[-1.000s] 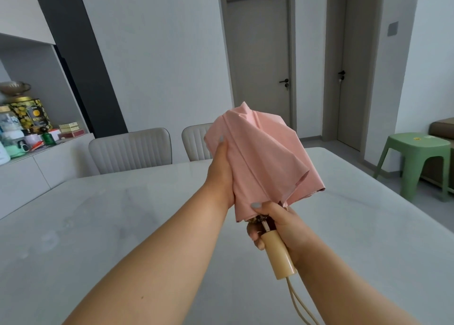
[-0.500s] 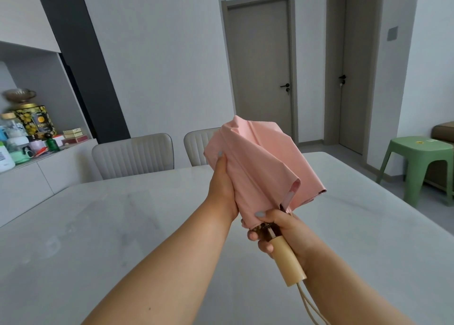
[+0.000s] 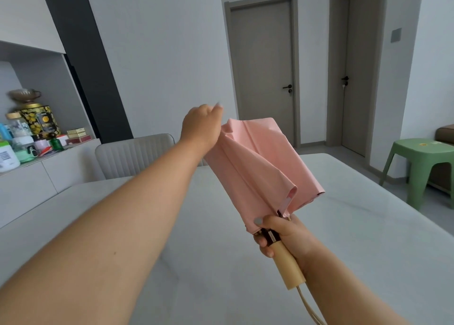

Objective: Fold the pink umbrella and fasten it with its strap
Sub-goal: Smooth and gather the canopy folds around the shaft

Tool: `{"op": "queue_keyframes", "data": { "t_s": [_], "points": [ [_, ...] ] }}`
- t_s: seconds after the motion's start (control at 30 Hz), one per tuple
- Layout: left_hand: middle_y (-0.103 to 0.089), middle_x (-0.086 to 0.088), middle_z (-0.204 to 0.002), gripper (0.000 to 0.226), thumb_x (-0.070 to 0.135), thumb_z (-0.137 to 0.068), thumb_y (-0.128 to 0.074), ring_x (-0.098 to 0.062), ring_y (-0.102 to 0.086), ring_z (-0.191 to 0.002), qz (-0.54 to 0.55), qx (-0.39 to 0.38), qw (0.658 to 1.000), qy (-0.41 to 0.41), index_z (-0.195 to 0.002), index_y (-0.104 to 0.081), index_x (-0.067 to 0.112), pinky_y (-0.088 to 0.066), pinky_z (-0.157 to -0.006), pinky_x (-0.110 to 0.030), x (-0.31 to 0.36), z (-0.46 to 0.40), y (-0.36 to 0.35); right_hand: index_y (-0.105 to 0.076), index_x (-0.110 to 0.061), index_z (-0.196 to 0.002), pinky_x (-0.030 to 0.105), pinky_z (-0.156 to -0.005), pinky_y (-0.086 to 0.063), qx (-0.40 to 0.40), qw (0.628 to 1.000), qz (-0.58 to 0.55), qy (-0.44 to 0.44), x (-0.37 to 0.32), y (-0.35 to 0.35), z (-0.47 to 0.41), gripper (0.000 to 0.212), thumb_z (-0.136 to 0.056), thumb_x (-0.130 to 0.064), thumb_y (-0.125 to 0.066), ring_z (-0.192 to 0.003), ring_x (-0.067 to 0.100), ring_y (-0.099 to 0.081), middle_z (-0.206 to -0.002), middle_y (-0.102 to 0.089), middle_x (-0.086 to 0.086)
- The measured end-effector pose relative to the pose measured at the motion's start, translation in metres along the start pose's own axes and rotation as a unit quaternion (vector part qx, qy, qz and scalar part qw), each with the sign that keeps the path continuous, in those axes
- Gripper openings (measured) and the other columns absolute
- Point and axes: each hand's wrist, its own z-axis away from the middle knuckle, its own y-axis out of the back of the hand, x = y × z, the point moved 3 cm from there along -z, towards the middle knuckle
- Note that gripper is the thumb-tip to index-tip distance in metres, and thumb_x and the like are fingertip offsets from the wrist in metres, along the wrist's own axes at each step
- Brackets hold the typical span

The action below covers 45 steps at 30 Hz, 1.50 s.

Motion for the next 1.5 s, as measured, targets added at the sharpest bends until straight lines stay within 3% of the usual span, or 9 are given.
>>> {"op": "queue_keyframes", "data": {
  "t_s": [0.1, 0.3, 0.43, 0.63, 0.73, 0.87, 1.17, 1.3, 1.5],
  "points": [
    [-0.059, 0.001, -0.078, 0.063, 0.053, -0.100, -0.028, -0.022, -0.054, -0.086, -0.055, -0.128, 0.990, 0.018, -0.062, -0.061, 0.015, -0.035, -0.080, -0.032, 0.009, -0.008, 0.005, -0.051, -0.003, -0.103, 0.027, -0.041, -0.040, -0.010, 1.000, 0.003, -0.001, 0.002, -0.001, 0.000, 0.042, -0.066, -0.010, -0.069, -0.048, 0.025, -0.045, -0.067, -0.051, 0.019],
    [-0.057, 0.001, -0.065, 0.054, 0.058, -0.094, -0.040, -0.016, -0.049, -0.069, 0.131, -0.240, 0.957, 0.096, -0.059, -0.053, 0.019, -0.031, -0.082, -0.039, 0.003, -0.018, 0.012, -0.051, -0.003, -0.094, 0.025, -0.038, -0.037, -0.011, 0.999, -0.036, 0.010, 0.001, -0.001, -0.002, 0.032, -0.064, -0.003, -0.062, -0.046, 0.022, -0.047, -0.073, -0.052, 0.020],
    [-0.055, 0.002, -0.068, 0.042, 0.055, -0.089, -0.050, -0.016, -0.047, -0.072, 0.093, -0.284, 0.950, 0.087, -0.068, -0.056, 0.019, -0.035, -0.085, -0.039, -0.001, -0.018, 0.013, -0.051, -0.001, -0.098, 0.024, -0.037, -0.038, -0.018, 0.999, -0.042, 0.000, 0.002, -0.002, -0.003, 0.036, -0.064, -0.002, -0.064, -0.046, 0.022, -0.047, -0.082, -0.049, 0.024],
    [-0.054, 0.003, -0.066, 0.022, 0.016, -0.091, -0.057, -0.013, -0.048, -0.066, 0.209, -0.272, 0.936, 0.083, -0.069, -0.055, 0.018, -0.038, -0.072, -0.030, 0.009, -0.015, 0.023, -0.050, -0.001, -0.099, 0.023, -0.035, -0.036, -0.048, 0.996, -0.076, 0.009, 0.001, -0.003, -0.003, 0.039, -0.063, -0.001, -0.065, -0.044, 0.021, -0.046, -0.082, -0.048, 0.023],
    [-0.052, 0.002, -0.062, 0.030, 0.025, -0.095, -0.055, -0.012, -0.049, -0.059, 0.270, -0.278, 0.919, 0.079, -0.066, -0.051, 0.017, -0.039, -0.067, -0.029, 0.010, -0.014, 0.024, -0.050, 0.000, -0.102, 0.022, -0.035, -0.037, -0.059, 0.995, -0.084, 0.018, -0.001, -0.003, -0.002, 0.050, -0.056, -0.006, -0.070, -0.045, 0.020, -0.046, -0.085, -0.045, 0.022],
    [-0.055, 0.003, -0.063, 0.042, 0.054, -0.084, -0.057, -0.013, -0.048, -0.067, 0.115, -0.301, 0.945, 0.060, -0.064, -0.057, 0.017, -0.035, -0.080, -0.034, 0.011, -0.012, 0.024, -0.050, 0.000, -0.108, 0.023, -0.035, -0.038, -0.064, 0.995, -0.082, 0.009, 0.002, -0.002, -0.004, 0.060, -0.054, -0.008, -0.073, -0.046, 0.020, -0.046, -0.082, -0.049, 0.022],
    [-0.046, 0.006, -0.058, 0.029, 0.012, -0.087, -0.061, -0.011, -0.047, -0.060, 0.371, -0.264, 0.888, 0.058, -0.062, -0.050, 0.021, -0.042, -0.065, -0.024, 0.007, -0.016, 0.033, -0.049, 0.002, -0.105, 0.022, -0.035, -0.038, -0.088, 0.992, -0.093, 0.022, 0.002, -0.001, -0.005, 0.053, -0.057, -0.007, -0.068, -0.045, 0.018, -0.046, -0.075, -0.055, 0.020],
    [-0.055, 0.003, -0.067, 0.013, 0.027, -0.090, -0.062, -0.013, -0.055, -0.073, 0.260, -0.246, 0.929, 0.090, -0.080, -0.056, 0.022, -0.041, -0.082, -0.033, 0.004, -0.018, 0.033, -0.045, 0.008, -0.109, 0.022, -0.035, -0.038, -0.073, 0.992, -0.105, 0.014, 0.003, 0.002, -0.007, 0.058, -0.058, -0.005, -0.069, -0.044, 0.021, -0.045, -0.082, -0.050, 0.023],
    [-0.059, 0.008, -0.087, 0.027, 0.050, -0.089, -0.057, -0.012, -0.053, -0.087, 0.097, -0.241, 0.963, 0.074, -0.078, -0.063, 0.027, -0.037, -0.087, -0.035, 0.005, -0.014, 0.024, -0.044, 0.011, -0.112, 0.023, -0.036, -0.038, -0.059, 0.994, -0.093, 0.002, 0.004, 0.002, -0.005, 0.064, -0.057, -0.005, -0.072, -0.045, 0.022, -0.046, -0.093, -0.045, 0.025]
  ]
}}
